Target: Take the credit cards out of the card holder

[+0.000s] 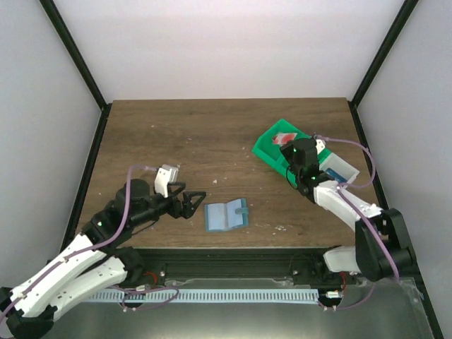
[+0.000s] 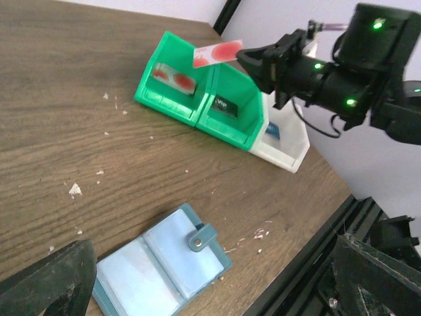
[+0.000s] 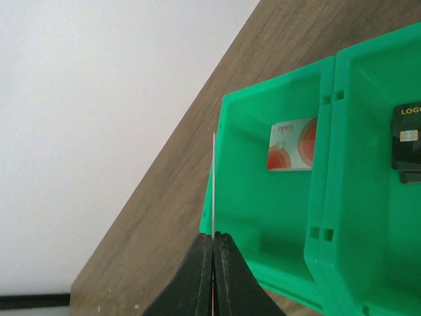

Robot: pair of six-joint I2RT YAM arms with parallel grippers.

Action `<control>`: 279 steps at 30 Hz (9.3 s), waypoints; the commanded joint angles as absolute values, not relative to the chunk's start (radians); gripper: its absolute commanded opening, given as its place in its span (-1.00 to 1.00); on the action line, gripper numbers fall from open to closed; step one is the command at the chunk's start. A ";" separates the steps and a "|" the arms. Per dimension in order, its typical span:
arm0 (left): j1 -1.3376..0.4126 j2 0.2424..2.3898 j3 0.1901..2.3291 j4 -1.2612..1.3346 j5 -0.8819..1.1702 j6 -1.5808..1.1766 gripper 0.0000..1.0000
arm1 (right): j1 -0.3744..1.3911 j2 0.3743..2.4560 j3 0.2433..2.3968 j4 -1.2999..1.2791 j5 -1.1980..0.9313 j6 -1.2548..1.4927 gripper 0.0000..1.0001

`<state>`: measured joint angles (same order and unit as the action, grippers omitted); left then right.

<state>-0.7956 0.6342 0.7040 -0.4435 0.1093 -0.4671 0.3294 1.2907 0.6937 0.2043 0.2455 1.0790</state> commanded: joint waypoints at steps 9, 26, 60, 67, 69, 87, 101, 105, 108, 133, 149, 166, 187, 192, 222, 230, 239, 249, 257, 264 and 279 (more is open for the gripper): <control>-0.794 0.574 0.690 -0.433 0.110 -0.449 0.99 | 0.321 1.529 0.850 0.281 0.448 1.294 -0.99; -0.793 0.541 0.687 -0.426 0.121 -0.446 0.99 | 0.322 1.740 1.040 0.170 0.548 1.347 -0.99; -0.794 0.518 0.686 -0.425 0.124 -0.442 1.00 | 0.322 1.960 1.250 0.044 0.580 1.292 -0.81; -0.794 0.518 0.685 -0.423 0.124 -0.442 1.00 | 0.322 1.932 1.228 0.017 0.578 1.308 -0.48; -0.794 0.518 0.686 -0.423 0.123 -0.442 0.99 | 0.321 1.922 1.227 0.013 0.582 1.306 -0.40; -0.793 0.549 0.682 -0.424 0.107 -0.443 1.00 | 0.321 1.832 1.289 -0.172 0.653 1.324 0.16; -0.794 0.696 0.715 -0.472 0.066 -0.450 1.00 | 0.321 1.572 1.178 -0.101 0.154 0.810 0.35; -0.793 0.744 0.722 -0.483 0.044 -0.463 0.99 | 0.335 1.434 1.036 -0.086 -0.042 0.747 0.37; -0.792 0.786 0.727 -0.483 0.059 -0.478 0.98 | 0.361 1.329 0.950 -0.127 -0.113 0.679 0.39; -0.596 1.175 0.431 0.131 0.528 -0.768 0.64 | 0.856 1.336 0.730 -0.068 -0.265 0.695 0.08; -0.589 1.351 0.388 0.308 0.574 -0.843 0.63 | 0.872 1.485 0.710 0.007 -0.322 0.667 -0.31; -0.588 1.215 0.301 0.258 0.537 -0.846 0.48 | 0.873 1.620 0.618 0.150 -0.342 0.712 -0.51; -0.588 1.015 0.364 0.144 0.534 -0.877 0.39 | 0.872 1.645 0.559 0.232 -0.357 0.747 -0.78; -0.590 1.025 0.334 0.245 0.594 -0.929 0.45 | 0.873 1.648 0.560 0.236 -0.352 0.747 -0.78; -0.591 1.290 0.265 0.494 0.662 -0.953 0.04 | 0.871 1.641 0.542 0.259 -0.354 0.762 -0.79; -0.612 1.329 0.256 0.575 0.686 -0.991 -0.14 | 0.872 1.625 0.526 0.283 -0.352 0.770 -0.79; -0.620 1.338 0.245 0.655 0.720 -1.027 -0.27 | 0.872 1.631 0.500 0.318 -0.357 0.783 -0.85; -0.635 1.388 0.266 0.659 0.716 -1.017 -0.31 | 0.872 1.591 0.458 0.421 -0.362 0.799 -0.78; -0.670 1.421 0.296 0.671 0.700 -1.019 -0.27 | 0.871 1.433 0.363 0.466 -0.273 0.871 -0.71; -0.688 1.473 0.337 0.683 0.692 -1.019 -0.26 | 0.871 1.257 0.302 0.380 -0.178 0.870 -0.53; -0.714 1.626 0.453 0.675 0.678 -0.992 -0.24 | 0.883 1.048 0.243 0.339 -0.251 0.820 -0.53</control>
<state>-0.7078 1.5864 0.4255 0.6643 0.6903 -1.0187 0.8642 1.0657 0.2584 0.3370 -0.2287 0.8433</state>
